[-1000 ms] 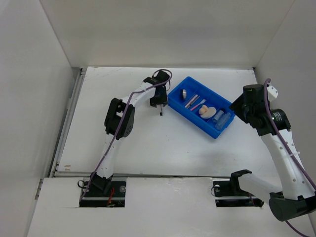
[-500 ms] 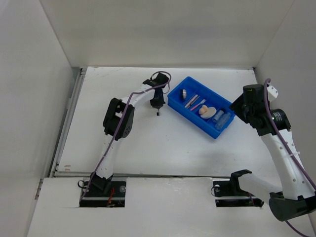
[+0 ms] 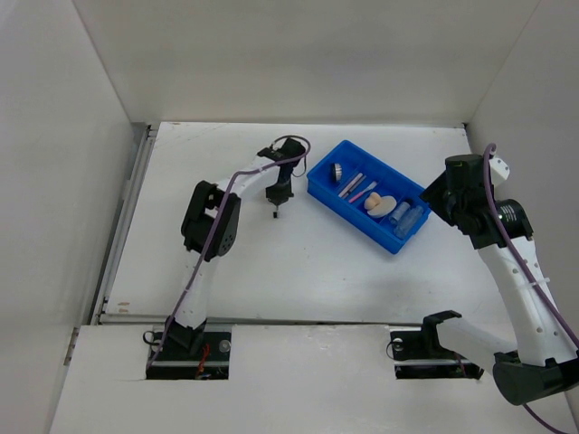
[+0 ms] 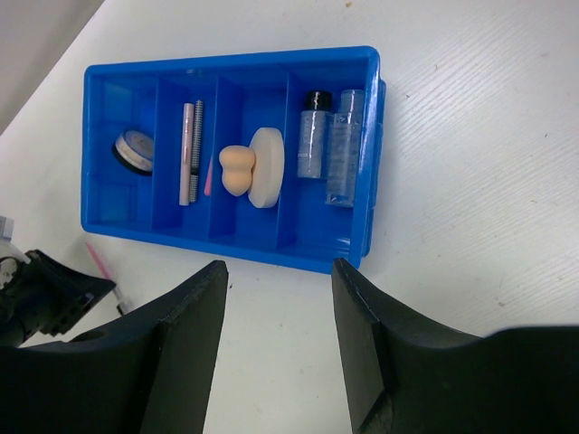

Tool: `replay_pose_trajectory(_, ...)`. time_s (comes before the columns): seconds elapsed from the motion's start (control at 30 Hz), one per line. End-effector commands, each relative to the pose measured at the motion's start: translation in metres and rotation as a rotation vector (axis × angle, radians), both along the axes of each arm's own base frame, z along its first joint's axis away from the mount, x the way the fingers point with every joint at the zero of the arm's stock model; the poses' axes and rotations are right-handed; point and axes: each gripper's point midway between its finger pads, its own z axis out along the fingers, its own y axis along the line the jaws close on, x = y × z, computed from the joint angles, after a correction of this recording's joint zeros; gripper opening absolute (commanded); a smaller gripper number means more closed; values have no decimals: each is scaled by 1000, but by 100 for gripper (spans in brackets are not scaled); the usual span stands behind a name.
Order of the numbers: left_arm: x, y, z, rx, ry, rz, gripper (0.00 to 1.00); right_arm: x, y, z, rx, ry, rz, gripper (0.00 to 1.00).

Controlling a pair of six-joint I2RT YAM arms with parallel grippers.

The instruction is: Organize the makeup

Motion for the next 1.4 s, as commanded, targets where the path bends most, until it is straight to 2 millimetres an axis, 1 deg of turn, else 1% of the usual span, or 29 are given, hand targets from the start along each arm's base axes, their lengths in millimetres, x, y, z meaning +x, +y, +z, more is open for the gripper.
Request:
replay_pose_trajectory(0.0, -6, 26, 70, 53, -87, -52, 0, 4, 0, 18, 2, -57, -1, 56)
replay_pose_trajectory(0.03, -8, 22, 79, 30, -93, -81, 0, 4, 0, 14, 0, -48, -1, 56)
replay_pose_trajectory(0.1, -2, 7, 116, -45, -156, -176, 0, 5, 2, 12, 6, -47, 6, 56)
replay_pose_trajectory(0.13, 2, 6, 123, -42, -182, -203, 0, 5, 2, 12, 6, -47, 6, 56)
replay_pose_trajectory(0.2, 1, -26, 148, -150, -213, -334, 0, 7, 2, 14, 8, -56, 6, 56)
replay_pose_trajectory(0.27, -5, -54, 151, -178, -202, -453, 0, 7, 2, 14, 8, -56, 6, 56)
replay_pose_trajectory(0.3, -1, -73, 173, -209, -248, -538, 0, 8, 3, 11, 6, -47, 6, 56)
replay_pose_trajectory(0.33, -2, -84, 175, -217, -251, -579, 0, 8, 3, 11, 6, -47, 6, 56)
replay_pose_trajectory(0.37, -7, -100, 162, -217, -215, -624, 0, 8, 3, 11, 6, -47, 6, 56)
replay_pose_trajectory(0.4, -6, -116, 175, -256, -247, -669, 0, 8, 3, 11, 6, -47, 6, 56)
replay_pose_trajectory(0.47, -5, -137, 168, -282, -252, -713, 0, 9, 3, 15, 8, -56, 6, 56)
replay_pose_trajectory(0.5, -10, -150, 172, -307, -263, -753, 0, 7, 2, 13, 6, -47, 6, 56)
replay_pose_trajectory(0.53, -9, -158, 184, -321, -302, -764, 0, 7, 2, 13, 6, -47, 6, 56)
replay_pose_trajectory(0.57, -8, -165, 180, -325, -305, -774, 0, 5, 2, 12, 3, -38, 6, 56)
replay_pose_trajectory(0.6, -7, -180, 189, -353, -355, -797, 0, 5, 2, 12, 3, -38, 6, 56)
replay_pose_trajectory(0.63, -3, -183, 181, -354, -358, -797, 0, 5, 2, 12, 3, -38, 6, 56)
replay_pose_trajectory(0.67, -4, -193, 182, -355, -378, -823, 0, 5, 2, 8, 1, -29, 6, 56)
replay_pose_trajectory(0.7, -2, -201, 172, -346, -379, -846, 0, 3, 2, 11, 12, -42, 0, 56)
replay_pose_trajectory(0.73, -4, -211, 170, -352, -388, -860, 0, 2, 1, 9, 10, -33, 0, 56)
replay_pose_trajectory(0.77, 3, -216, 179, -360, -429, -869, 0, 2, 1, 9, 10, -33, 0, 56)
replay_pose_trajectory(0.8, 5, -227, 171, -374, -433, -866, 0, 2, 1, 9, 10, -33, 0, 56)
replay_pose_trajectory(0.87, 9, -235, 172, -406, -447, -853, 0, -2, 1, 10, 9, -32, 0, 56)
replay_pose_trajectory(1.07, 21, -244, 137, -409, -421, -809, 0, -8, 1, 4, 18, -10, 2, 56)
replay_pose_trajectory(1.17, 26, -248, 132, -413, -433, -796, 0, -10, 1, -1, 14, 8, 2, 56)
replay_pose_trajectory(1.2, 28, -248, 136, -416, -443, -782, 7, -10, 1, -1, 14, 8, 2, 56)
replay_pose_trajectory(1.23, 29, -249, 140, -420, -451, -782, 21, -10, 1, -1, 14, 8, 2, 56)
replay_pose_trajectory(1.27, 29, -250, 146, -431, -461, -774, 52, -11, -1, 2, 8, 7, -5, 56)
replay_pose_trajectory(1.33, 27, -251, 152, -443, -461, -783, 75, -11, -1, 2, 8, 7, -5, 56)
replay_pose_trajectory(1.37, 25, -253, 165, -462, -477, -794, 84, -11, -1, 2, 8, 7, -5, 56)
